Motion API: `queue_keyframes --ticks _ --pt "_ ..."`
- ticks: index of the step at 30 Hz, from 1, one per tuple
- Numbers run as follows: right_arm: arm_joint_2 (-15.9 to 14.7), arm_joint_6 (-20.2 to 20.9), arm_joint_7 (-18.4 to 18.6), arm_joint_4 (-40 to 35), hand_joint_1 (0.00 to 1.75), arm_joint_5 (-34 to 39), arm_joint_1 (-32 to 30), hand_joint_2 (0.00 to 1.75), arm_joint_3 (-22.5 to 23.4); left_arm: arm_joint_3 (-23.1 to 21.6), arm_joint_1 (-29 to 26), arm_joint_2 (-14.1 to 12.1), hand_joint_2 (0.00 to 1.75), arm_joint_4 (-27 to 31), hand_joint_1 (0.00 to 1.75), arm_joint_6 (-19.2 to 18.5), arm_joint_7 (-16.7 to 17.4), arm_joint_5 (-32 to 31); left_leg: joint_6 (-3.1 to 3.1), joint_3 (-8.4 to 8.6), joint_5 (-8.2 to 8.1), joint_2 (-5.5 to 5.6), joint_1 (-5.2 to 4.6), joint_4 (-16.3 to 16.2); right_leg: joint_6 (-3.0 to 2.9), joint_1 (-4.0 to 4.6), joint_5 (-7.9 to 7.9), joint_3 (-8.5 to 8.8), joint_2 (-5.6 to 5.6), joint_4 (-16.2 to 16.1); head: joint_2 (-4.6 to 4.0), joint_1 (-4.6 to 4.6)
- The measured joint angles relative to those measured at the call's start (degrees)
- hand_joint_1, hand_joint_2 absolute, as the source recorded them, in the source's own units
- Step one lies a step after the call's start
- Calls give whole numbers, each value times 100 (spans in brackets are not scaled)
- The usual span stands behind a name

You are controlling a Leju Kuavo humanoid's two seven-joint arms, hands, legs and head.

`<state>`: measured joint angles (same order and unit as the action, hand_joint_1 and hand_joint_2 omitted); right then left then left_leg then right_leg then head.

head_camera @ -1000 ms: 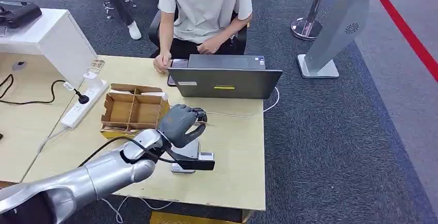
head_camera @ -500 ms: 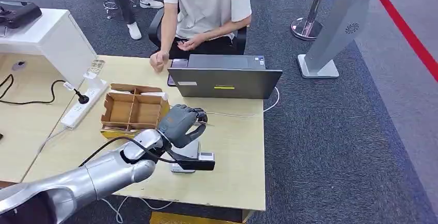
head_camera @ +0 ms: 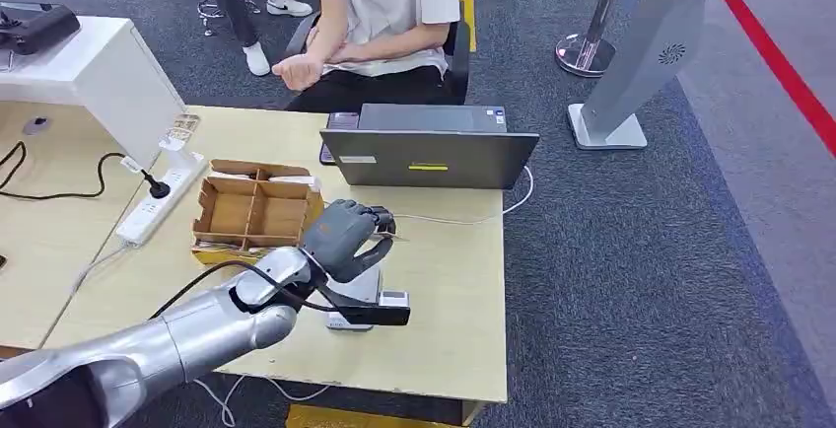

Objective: Pass the card to the sensor for recognition and then transmit it.

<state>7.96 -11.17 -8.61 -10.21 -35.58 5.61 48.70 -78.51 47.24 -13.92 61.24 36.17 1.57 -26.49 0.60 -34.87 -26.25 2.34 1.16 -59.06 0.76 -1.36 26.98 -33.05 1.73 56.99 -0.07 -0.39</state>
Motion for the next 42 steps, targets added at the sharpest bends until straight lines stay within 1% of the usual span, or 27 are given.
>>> queue_keyframes --ticks 42 --pt "0 0 2 0 0 0 0 0 2 0 0 2 175 -2 175 0 0 0 0 0 0 0 0 0 0 0 0 0 0 0 0 0"
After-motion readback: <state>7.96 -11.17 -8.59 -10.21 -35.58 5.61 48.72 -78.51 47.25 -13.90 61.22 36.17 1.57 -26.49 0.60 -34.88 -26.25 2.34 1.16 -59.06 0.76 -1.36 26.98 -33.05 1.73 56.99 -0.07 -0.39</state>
